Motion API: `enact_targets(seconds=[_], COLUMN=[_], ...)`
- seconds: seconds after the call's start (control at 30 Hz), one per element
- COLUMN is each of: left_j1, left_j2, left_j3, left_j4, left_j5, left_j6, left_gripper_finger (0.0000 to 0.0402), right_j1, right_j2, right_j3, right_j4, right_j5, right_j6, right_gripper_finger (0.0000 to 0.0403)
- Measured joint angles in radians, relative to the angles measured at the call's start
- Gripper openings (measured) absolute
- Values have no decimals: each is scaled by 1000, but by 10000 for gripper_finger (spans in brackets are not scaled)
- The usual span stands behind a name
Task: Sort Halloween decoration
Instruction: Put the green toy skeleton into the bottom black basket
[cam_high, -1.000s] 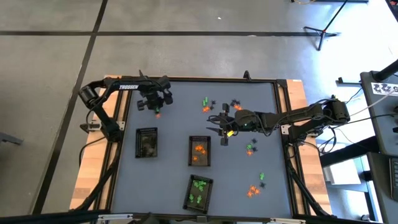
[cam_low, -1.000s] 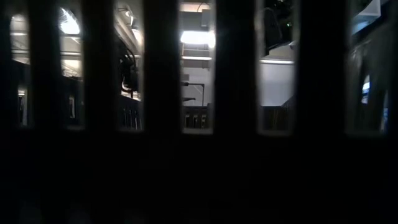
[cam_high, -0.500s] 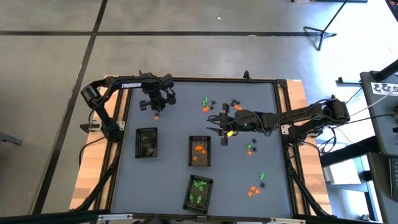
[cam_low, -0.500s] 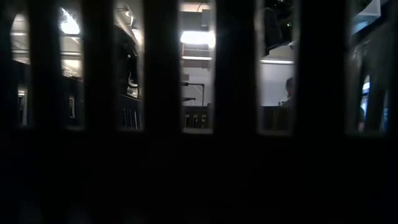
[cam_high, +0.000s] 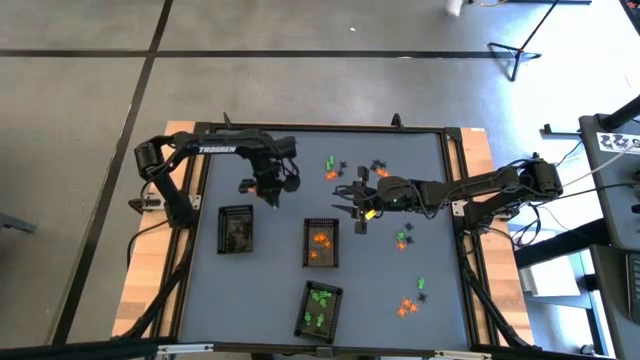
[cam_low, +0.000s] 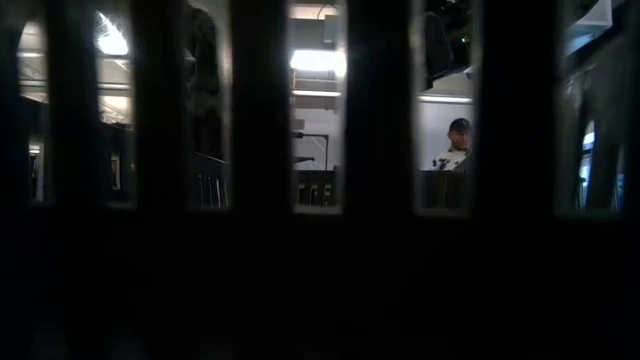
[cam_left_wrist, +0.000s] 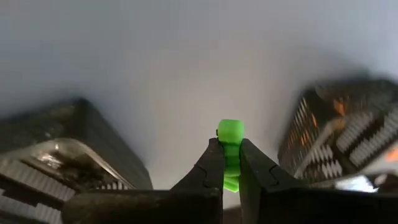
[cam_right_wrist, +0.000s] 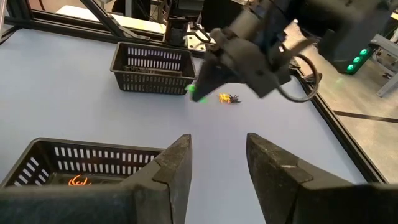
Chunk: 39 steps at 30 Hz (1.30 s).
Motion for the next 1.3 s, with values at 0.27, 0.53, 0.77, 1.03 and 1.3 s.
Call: enact_targets(seconds=[0.27,0.53,0.77,1.03,1.3], left_j1=[-204,-437,-629,-750,-827], left_j2=[-4,-4,-5,35,105], left_j3=[111,242,252,225,223], left_j4=[-8,1,167,420,556], left_j5=[-86,-313,-500,-545,-428], left_j6=[-6,-105,-143,-157,-154], left_gripper_finger=[1,1,1,1,7], right_j1=[0,0,0,0,0], right_j2=[0,0,0,0,0], right_j3=[0,0,0,0,0], right_j4=[0,0,0,-2,-18], right_j5=[0,0,0,0,-1], right_j6=[0,0,0,0,0], right_gripper_finger=[149,149,149,149,149])
